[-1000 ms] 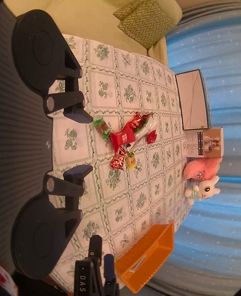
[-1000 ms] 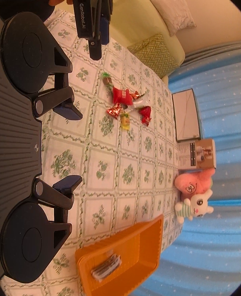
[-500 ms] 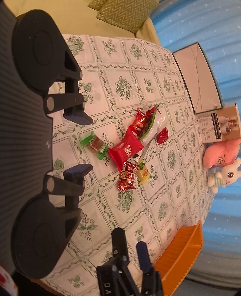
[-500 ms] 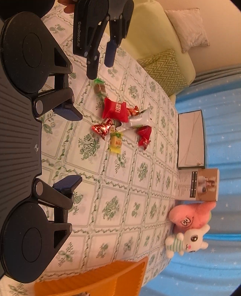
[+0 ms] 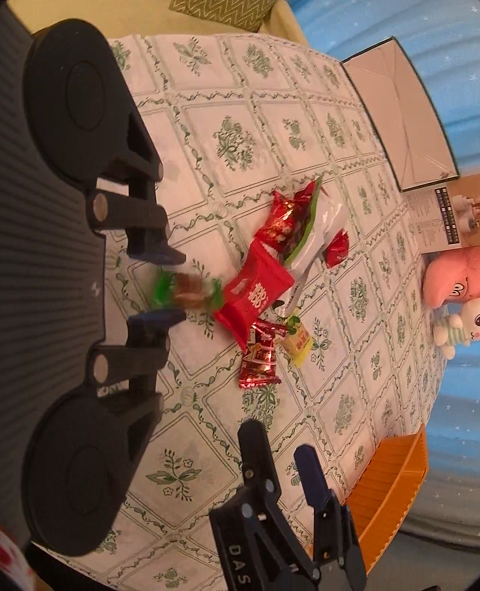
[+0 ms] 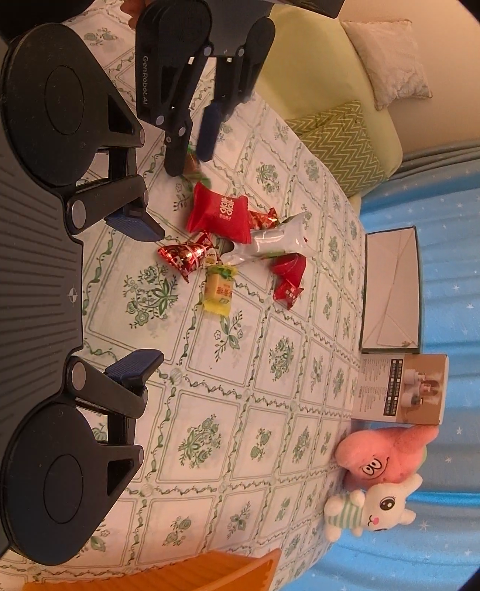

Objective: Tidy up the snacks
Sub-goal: 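Grasp the red-and-gold wrapped candy with the right gripper while the left grasps a green-wrapped candy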

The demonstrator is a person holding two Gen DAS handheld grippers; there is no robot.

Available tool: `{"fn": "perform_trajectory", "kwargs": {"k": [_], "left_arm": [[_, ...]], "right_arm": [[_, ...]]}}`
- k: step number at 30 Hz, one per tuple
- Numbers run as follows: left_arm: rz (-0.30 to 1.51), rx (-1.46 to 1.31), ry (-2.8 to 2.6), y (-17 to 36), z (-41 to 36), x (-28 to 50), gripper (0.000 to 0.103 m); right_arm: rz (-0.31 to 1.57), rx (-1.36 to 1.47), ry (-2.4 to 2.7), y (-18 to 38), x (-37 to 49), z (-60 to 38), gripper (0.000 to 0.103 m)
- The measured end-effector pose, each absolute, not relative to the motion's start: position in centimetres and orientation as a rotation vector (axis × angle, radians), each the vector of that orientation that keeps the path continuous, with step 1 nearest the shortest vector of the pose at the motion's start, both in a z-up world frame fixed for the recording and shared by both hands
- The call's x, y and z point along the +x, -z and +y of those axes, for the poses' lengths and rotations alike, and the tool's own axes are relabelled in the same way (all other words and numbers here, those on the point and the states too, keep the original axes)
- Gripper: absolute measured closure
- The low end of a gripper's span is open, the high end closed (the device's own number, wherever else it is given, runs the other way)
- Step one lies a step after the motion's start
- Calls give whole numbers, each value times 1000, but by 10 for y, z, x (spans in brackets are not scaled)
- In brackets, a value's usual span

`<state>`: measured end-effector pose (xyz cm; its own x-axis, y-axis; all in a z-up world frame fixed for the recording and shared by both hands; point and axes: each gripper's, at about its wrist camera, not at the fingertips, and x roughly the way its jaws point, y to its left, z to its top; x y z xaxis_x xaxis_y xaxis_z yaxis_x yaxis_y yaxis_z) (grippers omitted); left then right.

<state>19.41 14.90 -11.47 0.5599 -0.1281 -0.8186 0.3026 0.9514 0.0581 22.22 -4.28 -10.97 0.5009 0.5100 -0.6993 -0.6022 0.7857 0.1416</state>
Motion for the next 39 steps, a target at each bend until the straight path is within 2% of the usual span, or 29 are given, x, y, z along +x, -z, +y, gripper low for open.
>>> {"fn": "perform_trajectory", "kwargs": {"k": [10, 12, 13, 16, 19, 22, 24, 26, 34, 36, 39], "left_arm": [[947, 160, 243, 112, 147, 187, 85], [947, 154, 234, 111, 147, 185, 86], [947, 151, 231, 110, 147, 184, 86], [946, 178, 222, 109, 144, 181, 86], [942, 232, 227, 109, 138, 179, 86], [930, 241, 252, 107, 135, 177, 83], [921, 245, 255, 106, 135, 177, 76], [915, 251, 251, 106, 134, 179, 75], [940, 178, 234, 115, 137, 193, 75], [950, 157, 220, 114, 136, 192, 83], [958, 142, 179, 111, 131, 187, 84]], "right_arm": [[743, -189, -780, 113, 236, -13, 38], [747, -212, -795, 117, 239, -6, 47], [753, -226, -804, 119, 240, -2, 56], [758, -263, -811, 126, 245, 7, 62], [773, -290, -822, 132, 247, 14, 74], [787, -282, -821, 133, 246, 10, 77], [797, -272, -810, 132, 243, 2, 78], [805, -254, -793, 131, 240, -8, 79], [830, -152, -701, 131, 228, -48, 80], [828, -135, -685, 129, 224, -54, 81], [824, -109, -662, 127, 219, -63, 82]]}}
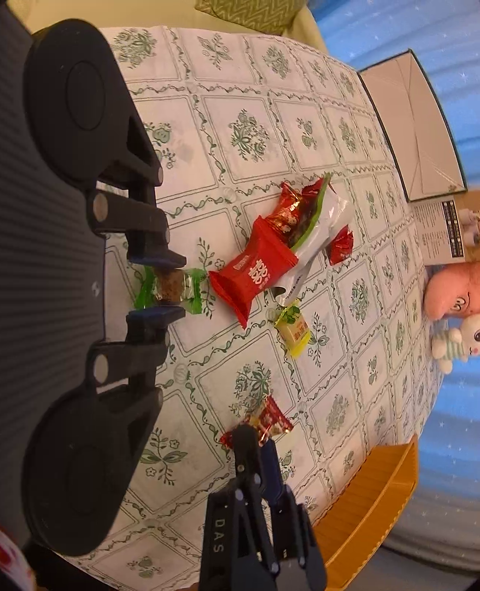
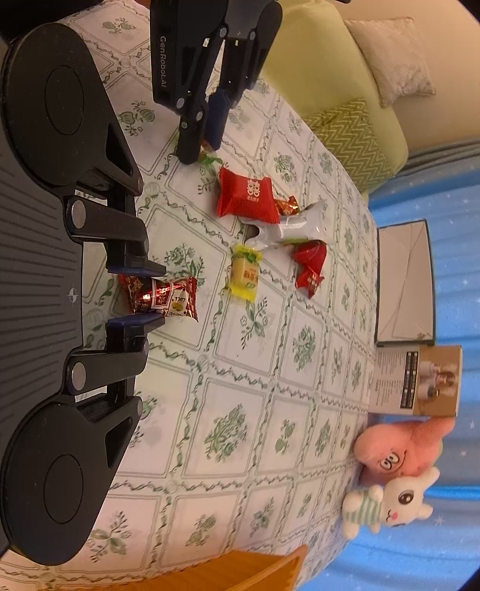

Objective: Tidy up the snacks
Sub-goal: 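Grasp the red-and-gold wrapped candy with the right gripper while the left grasps a green-wrapped candy, then carry both candies over the orange tray and open both grippers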

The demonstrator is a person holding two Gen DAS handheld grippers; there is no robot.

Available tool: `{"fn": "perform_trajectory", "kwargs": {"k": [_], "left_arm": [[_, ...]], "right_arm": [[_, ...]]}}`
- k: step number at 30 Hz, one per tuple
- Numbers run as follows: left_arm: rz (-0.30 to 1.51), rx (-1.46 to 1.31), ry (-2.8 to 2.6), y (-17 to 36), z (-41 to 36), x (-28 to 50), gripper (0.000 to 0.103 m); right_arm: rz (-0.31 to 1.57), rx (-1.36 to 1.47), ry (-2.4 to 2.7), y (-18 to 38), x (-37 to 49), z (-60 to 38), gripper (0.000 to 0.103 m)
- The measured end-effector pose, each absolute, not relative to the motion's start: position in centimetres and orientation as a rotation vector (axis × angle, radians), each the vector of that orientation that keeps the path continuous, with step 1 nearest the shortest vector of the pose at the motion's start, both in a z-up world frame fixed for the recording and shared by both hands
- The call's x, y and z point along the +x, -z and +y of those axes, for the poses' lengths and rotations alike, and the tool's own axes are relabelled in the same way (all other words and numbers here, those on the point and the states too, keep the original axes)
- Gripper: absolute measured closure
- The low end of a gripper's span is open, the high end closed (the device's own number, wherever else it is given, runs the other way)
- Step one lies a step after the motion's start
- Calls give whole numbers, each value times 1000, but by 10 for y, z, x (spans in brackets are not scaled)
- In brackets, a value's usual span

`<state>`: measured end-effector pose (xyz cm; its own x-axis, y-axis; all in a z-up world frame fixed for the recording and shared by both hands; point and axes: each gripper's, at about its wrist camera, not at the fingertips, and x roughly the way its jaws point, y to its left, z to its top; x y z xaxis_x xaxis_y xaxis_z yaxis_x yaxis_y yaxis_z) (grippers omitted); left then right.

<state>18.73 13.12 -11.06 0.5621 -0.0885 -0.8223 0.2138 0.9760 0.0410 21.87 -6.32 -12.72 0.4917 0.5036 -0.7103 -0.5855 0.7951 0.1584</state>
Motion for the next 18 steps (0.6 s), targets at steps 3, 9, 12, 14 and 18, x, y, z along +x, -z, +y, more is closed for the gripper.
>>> {"fn": "perform_trajectory", "kwargs": {"k": [3, 9, 12, 14, 18], "left_arm": [[955, 81, 139, 104, 125, 179, 84], [924, 0, 109, 88, 90, 159, 84], [901, -50, 108, 77, 65, 151, 84], [884, -73, 121, 69, 47, 148, 84], [852, -94, 179, 53, 8, 148, 84]], "right_arm": [[826, -75, -631, 125, 211, -75, 83], [819, -18, -578, 116, 191, -106, 83], [808, 17, -537, 106, 180, -127, 83], [795, 36, -507, 98, 174, -143, 83], [759, 77, -437, 78, 167, -179, 83]]}}
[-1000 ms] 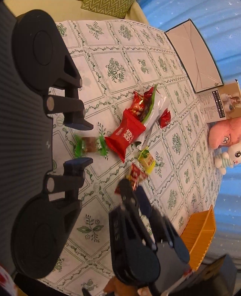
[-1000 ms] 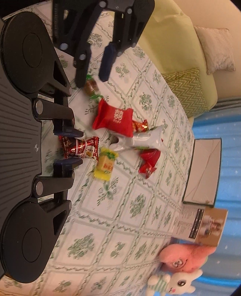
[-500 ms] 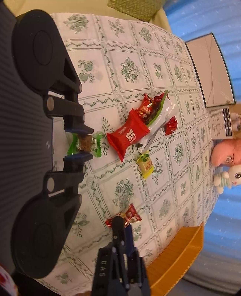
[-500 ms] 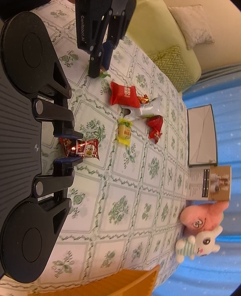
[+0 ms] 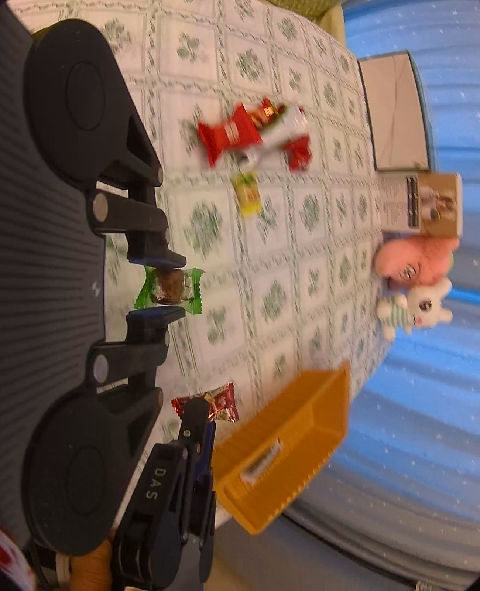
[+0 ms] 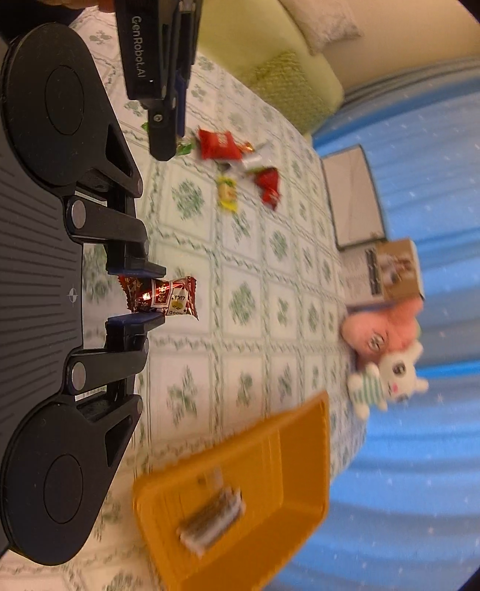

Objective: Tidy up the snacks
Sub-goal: 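Carry both candies over the orange tray and open both grippers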

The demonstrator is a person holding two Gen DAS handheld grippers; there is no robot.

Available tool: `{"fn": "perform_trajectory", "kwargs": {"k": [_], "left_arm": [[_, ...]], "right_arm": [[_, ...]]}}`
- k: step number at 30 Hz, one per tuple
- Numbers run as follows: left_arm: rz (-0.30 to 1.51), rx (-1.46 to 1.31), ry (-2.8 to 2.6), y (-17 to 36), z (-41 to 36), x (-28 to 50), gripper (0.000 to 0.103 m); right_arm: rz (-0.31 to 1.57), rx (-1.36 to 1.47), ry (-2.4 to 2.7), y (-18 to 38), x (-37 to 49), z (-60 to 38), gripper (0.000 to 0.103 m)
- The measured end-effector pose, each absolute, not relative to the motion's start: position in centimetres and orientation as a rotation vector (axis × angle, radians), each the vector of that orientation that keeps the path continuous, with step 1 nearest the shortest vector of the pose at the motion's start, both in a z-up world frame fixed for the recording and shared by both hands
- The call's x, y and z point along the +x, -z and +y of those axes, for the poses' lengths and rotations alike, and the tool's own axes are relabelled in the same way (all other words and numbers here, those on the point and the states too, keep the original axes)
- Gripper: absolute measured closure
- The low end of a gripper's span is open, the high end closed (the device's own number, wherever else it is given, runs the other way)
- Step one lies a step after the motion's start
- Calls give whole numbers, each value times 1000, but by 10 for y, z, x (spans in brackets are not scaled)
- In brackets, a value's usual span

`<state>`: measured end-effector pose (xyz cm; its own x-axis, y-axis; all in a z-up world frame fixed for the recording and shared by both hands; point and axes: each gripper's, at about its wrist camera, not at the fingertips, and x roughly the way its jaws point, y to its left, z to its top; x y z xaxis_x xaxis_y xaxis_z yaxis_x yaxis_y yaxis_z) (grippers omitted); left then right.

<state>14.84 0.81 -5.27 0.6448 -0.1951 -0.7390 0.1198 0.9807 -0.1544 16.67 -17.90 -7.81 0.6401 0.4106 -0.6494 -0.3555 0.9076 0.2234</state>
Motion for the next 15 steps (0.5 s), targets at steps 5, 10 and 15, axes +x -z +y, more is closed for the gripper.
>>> {"fn": "perform_trajectory", "kwargs": {"k": [5, 10, 15], "left_arm": [[816, -96, 246, 34, -40, 157, 84], [788, -80, 307, 20, -88, 171, 84], [775, -65, 360, 15, -128, 191, 84]], "right_arm": [[713, 105, -366, 53, 165, -226, 83], [686, 134, -288, 39, 175, -272, 83], [669, 157, -230, 32, 188, -314, 83]]}}
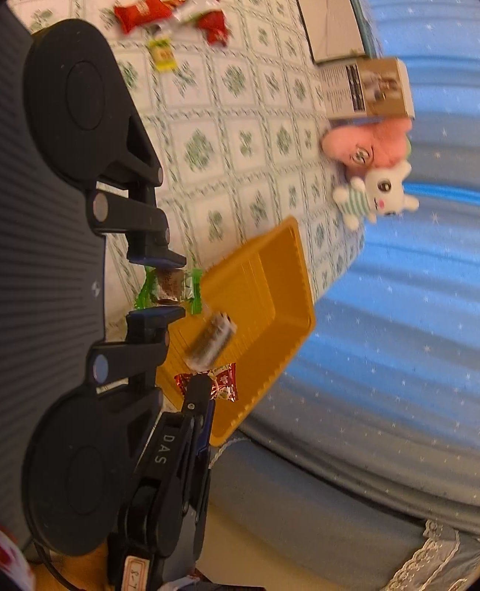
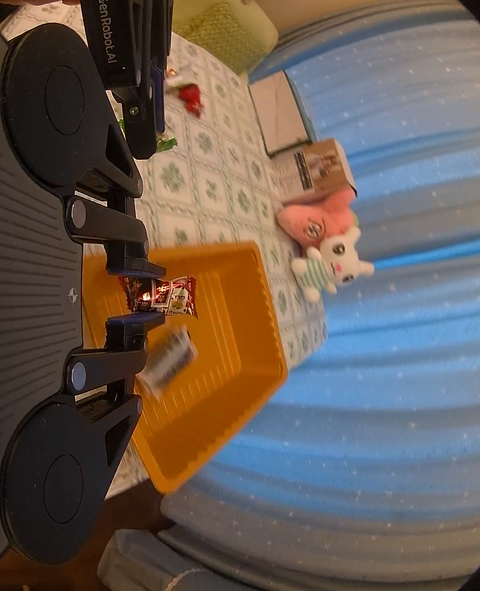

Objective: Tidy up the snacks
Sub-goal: 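Carry both candies over the orange tray and open both grippers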

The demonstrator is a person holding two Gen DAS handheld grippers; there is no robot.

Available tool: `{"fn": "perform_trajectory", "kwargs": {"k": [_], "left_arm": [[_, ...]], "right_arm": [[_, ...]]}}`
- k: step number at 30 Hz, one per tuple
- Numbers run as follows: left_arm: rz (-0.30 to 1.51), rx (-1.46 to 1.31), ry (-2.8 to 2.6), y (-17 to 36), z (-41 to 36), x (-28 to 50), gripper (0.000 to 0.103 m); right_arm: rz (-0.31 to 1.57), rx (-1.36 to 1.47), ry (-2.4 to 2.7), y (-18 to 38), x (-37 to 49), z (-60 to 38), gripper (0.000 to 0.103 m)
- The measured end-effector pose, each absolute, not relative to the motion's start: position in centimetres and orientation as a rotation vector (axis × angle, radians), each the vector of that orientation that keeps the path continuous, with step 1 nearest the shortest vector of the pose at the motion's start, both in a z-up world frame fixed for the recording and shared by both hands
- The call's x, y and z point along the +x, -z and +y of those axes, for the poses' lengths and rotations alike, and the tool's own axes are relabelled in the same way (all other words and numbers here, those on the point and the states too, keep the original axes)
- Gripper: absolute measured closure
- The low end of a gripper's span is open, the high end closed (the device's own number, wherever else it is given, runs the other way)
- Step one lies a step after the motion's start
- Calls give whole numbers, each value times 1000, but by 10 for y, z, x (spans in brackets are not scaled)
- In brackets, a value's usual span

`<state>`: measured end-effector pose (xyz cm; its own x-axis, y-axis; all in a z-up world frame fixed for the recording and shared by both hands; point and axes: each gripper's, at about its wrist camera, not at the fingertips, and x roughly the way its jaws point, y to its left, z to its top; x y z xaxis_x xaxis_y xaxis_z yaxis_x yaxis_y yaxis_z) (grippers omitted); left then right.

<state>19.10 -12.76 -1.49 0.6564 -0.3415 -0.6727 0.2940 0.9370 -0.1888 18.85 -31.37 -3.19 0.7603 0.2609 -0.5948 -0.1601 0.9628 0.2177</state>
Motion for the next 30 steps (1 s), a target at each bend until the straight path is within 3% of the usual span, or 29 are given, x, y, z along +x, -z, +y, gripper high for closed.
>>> {"fn": "perform_trajectory", "kwargs": {"k": [15, 30], "left_arm": [[778, 6, 445, 39, -193, 240, 84], [801, -25, 347, 41, -151, 211, 83]], "right_arm": [[660, 229, -159, 37, 220, -375, 83], [697, 243, -204, 41, 225, -368, 83]]}}
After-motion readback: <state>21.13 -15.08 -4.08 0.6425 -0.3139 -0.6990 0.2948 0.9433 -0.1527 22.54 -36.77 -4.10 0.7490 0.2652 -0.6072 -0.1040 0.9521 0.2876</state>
